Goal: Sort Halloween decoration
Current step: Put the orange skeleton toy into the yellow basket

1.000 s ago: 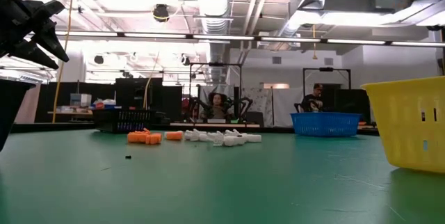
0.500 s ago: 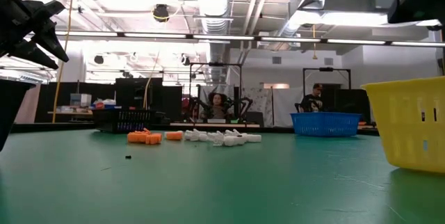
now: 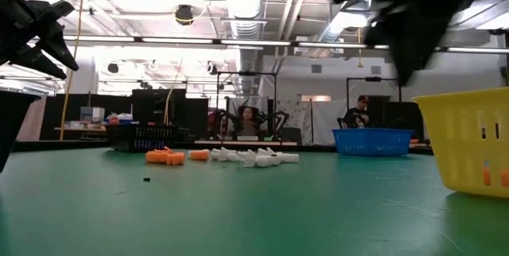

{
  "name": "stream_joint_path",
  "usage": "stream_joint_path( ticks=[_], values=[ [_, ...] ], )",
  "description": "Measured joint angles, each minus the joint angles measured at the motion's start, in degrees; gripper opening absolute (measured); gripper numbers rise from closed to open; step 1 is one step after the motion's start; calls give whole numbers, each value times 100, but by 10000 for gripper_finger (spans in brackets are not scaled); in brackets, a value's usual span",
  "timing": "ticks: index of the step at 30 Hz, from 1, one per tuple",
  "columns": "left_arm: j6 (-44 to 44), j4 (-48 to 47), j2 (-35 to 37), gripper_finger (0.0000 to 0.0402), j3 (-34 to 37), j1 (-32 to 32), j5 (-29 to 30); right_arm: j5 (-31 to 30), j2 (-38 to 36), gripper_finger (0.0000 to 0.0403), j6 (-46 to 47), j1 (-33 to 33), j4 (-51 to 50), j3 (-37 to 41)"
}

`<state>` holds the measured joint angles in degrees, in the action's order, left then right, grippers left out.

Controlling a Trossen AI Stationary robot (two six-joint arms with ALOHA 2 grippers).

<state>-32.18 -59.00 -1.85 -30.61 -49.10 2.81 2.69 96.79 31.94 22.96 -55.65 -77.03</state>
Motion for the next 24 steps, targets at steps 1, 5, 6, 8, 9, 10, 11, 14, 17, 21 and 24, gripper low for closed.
stream_joint_path(
  ticks=[1,5,6,8,9,10,11,14,17,21,24],
  values=[
    [0,0,-2,143,0,-2,0,-3,0,215,-161,-168,148,0],
    [0,0,-1,143,0,0,0,-28,27,211,-680,-807,1220,0],
    [0,0,0,143,0,0,0,-90,53,209,-782,-952,1523,0],
    [0,0,0,143,0,0,0,-293,133,206,-892,-1214,2113,0],
    [0,0,-2,143,0,-2,0,-383,200,205,-923,-1344,2436,0],
    [0,0,0,143,0,-2,0,-433,264,203,-939,-1470,2759,0],
    [0,0,0,143,0,0,0,-462,345,201,-967,-1577,3041,0],
    [0,0,0,143,0,-2,-2,-487,636,194,-1025,-1798,3762,-2],
    [0,0,-2,143,0,-2,-1,-507,938,187,-1102,-1918,4249,-2],
    [0,0,0,143,0,-2,-2,-686,1289,179,-1142,-1975,4557,-51],
    [0,0,-2,143,0,-2,-2,-827,1583,176,-1401,-1978,4558,-308]
  ],
)
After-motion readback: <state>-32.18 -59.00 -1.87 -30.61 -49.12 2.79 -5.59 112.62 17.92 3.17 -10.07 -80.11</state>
